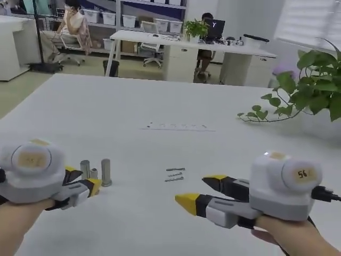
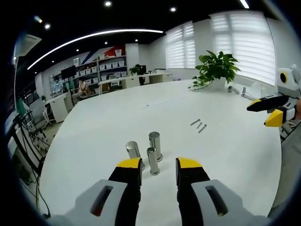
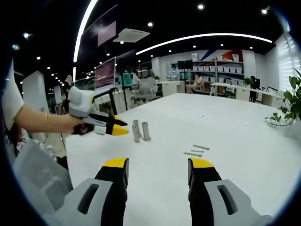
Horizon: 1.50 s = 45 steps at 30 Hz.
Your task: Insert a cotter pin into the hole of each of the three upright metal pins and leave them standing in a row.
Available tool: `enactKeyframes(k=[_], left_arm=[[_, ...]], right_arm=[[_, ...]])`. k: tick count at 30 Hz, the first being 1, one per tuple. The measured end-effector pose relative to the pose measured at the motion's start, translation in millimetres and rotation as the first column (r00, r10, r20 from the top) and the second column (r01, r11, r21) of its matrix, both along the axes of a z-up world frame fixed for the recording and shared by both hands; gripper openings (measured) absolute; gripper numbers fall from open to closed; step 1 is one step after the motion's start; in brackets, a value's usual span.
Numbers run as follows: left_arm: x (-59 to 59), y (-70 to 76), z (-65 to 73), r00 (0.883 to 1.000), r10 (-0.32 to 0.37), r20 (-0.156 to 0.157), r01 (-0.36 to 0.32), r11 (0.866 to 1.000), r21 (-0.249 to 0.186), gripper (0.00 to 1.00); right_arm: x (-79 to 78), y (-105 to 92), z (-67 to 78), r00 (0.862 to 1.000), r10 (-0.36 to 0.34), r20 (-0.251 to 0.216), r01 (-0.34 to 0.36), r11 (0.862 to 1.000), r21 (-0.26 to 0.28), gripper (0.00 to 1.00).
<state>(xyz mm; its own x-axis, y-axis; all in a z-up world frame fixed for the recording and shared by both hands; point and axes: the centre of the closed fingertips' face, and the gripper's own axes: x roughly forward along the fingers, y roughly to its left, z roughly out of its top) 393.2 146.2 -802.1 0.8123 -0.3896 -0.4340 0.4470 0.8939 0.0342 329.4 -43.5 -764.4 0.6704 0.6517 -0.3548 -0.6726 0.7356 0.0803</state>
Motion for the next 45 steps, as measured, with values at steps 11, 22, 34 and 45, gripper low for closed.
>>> enactKeyframes(k=[11, 22, 34, 45], left_arm=[[13.7, 0.3, -15.6, 1.0, 0.009, -0.018, -0.008, 1.0, 0.014, 0.19], [21.4, 1.0, -24.7, 1.0, -0.002, -0.026, 0.003, 0.999, 0.034, 0.13], [22.8, -3.4, -31.2, 0.999, -0.019, -0.042, 0.019, 1.0, 0.012, 0.07], [15.0, -8.2, -30.5, 0.998, -0.031, -0.06, 0.03, 0.999, -0.018, 0.07]], right_arm=[[4.7, -4.7, -3.4, 1.0, -0.021, -0.018, 0.02, 1.0, -0.011, 0.5], [7.3, -4.7, -5.7, 0.999, -0.032, -0.024, 0.031, 0.999, -0.022, 0.49], [11.9, -4.0, -8.7, 0.998, -0.054, -0.02, 0.053, 0.998, -0.034, 0.47], [11.8, 1.4, -9.4, 0.998, -0.051, -0.022, 0.05, 0.998, -0.027, 0.47]])
